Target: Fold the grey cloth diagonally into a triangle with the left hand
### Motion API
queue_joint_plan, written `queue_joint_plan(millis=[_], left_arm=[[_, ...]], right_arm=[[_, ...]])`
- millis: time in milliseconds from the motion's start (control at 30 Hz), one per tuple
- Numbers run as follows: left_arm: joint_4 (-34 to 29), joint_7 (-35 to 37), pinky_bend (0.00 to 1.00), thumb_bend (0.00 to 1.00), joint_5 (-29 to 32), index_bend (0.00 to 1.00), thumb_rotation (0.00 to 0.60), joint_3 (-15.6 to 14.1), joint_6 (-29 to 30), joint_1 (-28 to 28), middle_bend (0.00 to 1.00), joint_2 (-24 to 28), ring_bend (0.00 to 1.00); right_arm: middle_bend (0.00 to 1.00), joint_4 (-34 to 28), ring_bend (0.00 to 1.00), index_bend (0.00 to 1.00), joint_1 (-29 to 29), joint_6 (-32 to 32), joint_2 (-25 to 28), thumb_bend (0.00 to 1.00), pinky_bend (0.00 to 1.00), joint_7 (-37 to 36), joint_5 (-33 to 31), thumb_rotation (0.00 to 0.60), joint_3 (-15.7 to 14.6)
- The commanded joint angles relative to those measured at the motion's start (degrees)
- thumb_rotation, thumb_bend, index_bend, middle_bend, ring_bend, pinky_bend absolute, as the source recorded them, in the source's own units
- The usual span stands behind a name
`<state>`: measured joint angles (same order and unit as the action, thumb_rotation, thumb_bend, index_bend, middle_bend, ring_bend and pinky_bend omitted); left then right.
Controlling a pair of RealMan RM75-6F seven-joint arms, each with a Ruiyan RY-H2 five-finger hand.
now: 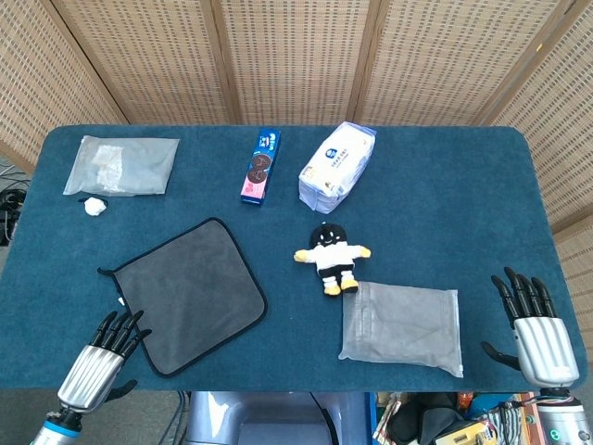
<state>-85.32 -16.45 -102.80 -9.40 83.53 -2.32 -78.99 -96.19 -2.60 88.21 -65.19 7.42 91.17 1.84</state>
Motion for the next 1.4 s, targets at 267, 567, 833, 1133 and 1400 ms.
queue_joint_plan(millis=[267, 567, 833, 1133, 1400], left_arm=[[3.7, -3.6, 0.0, 0.12, 0.8, 0.16, 0.6, 0.0, -2.7, -0.2, 0.0, -4.0, 0.0], [3.1, -6.0, 0.0, 0.12, 1.7, 0.15, 0.6, 1.2, -4.8, -1.5, 0.0, -6.1, 0.0], [2.9, -8.1, 0.0, 0.12, 2.5, 0.15, 0.6, 1.2, -6.5, -2.2, 0.0, -7.0, 0.0], [3.3, -9.5, 0.0, 0.12, 3.5, 0.15, 0.6, 1.1, -7.7, -2.6, 0.0, -7.7, 0.0], [4.0, -9.6, 0.0, 0.12, 3.9, 0.15, 0.6, 1.1, -8.0, -3.0, 0.0, -8.5, 0.0]], right_arm=[[0.0, 0.1, 0.0, 0.0, 0.2, 0.5, 0.2, 0.0, 0.0, -1.2, -0.2, 0.6, 0.3], [0.0, 0.2, 0.0, 0.0, 0.3, 0.9, 0.5, 0.0, 0.0, -2.3, -0.2, 0.6, 0.5], [0.0, 0.3, 0.0, 0.0, 0.5, 1.2, 0.7, 0.0, 0.0, -3.3, -0.4, 0.6, 0.7], [0.0, 0.4, 0.0, 0.0, 0.5, 1.4, 0.7, 0.0, 0.0, -3.9, -0.5, 0.6, 0.9], [0.0, 0.4, 0.0, 0.0, 0.6, 1.5, 0.7, 0.0, 0.0, -3.8, -0.5, 0.6, 0.9]])
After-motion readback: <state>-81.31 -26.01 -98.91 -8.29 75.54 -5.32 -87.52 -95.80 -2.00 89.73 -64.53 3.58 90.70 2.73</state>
